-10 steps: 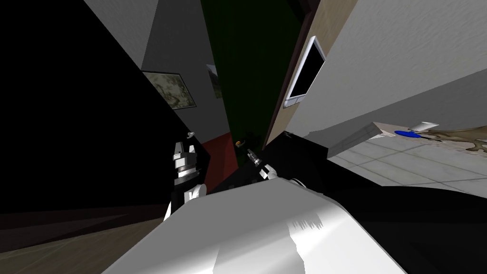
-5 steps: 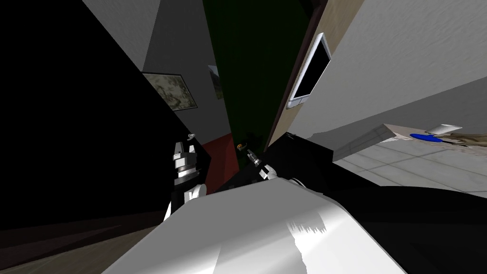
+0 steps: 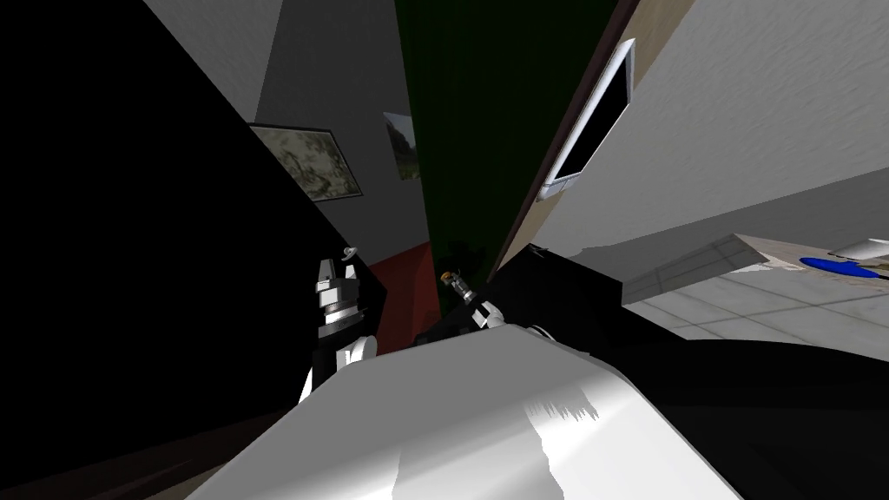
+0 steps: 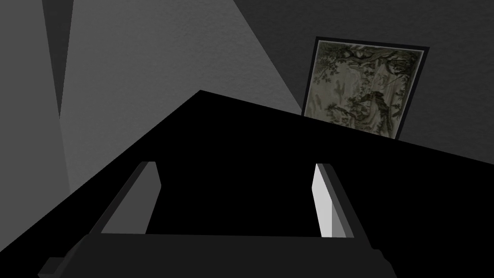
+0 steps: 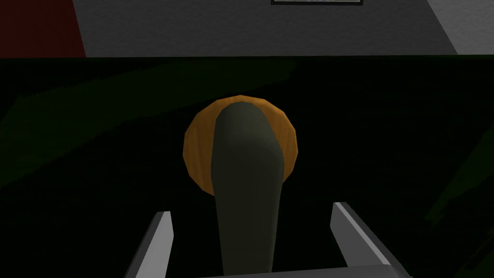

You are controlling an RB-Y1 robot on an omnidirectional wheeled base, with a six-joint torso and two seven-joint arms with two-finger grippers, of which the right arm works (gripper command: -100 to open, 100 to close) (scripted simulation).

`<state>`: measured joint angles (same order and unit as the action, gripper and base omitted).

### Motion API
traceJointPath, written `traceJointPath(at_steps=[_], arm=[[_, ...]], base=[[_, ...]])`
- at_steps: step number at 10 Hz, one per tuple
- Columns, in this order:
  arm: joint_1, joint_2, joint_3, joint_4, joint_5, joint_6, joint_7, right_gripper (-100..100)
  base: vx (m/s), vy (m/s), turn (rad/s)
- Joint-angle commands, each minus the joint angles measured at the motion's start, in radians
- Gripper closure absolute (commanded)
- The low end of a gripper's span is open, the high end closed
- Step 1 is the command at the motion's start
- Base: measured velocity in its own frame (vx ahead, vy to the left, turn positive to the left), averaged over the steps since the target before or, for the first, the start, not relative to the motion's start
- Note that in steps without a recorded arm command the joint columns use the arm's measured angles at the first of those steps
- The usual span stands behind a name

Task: Push the door open

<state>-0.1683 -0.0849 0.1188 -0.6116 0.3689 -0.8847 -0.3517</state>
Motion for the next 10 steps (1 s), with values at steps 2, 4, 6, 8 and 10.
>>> traceJointPath(at_steps=[2, 4, 6, 8, 10], arm=[[0.0, 0.0, 0.0, 0.0, 0.0, 0.0, 0.0, 100], [0.0, 0.0, 0.0, 0.0, 0.0, 0.0, 0.0, 100], [0.0, 0.0, 0.0, 0.0, 0.0, 0.0, 0.0, 100], [-0.005, -0.003, -0.013, -0.001, -0.009, 0.006, 0.009, 100], [-0.005, -0.004, -0.023, 0.0, -0.017, 0.009, 0.018, 100]], base=[[0.035, 0.006, 0.0], [-0.019, -0.007, 0.013], [0.0, 0.0, 0.0], [0.046, 0.016, -0.01], [0.121, 0.09, -0.035]])
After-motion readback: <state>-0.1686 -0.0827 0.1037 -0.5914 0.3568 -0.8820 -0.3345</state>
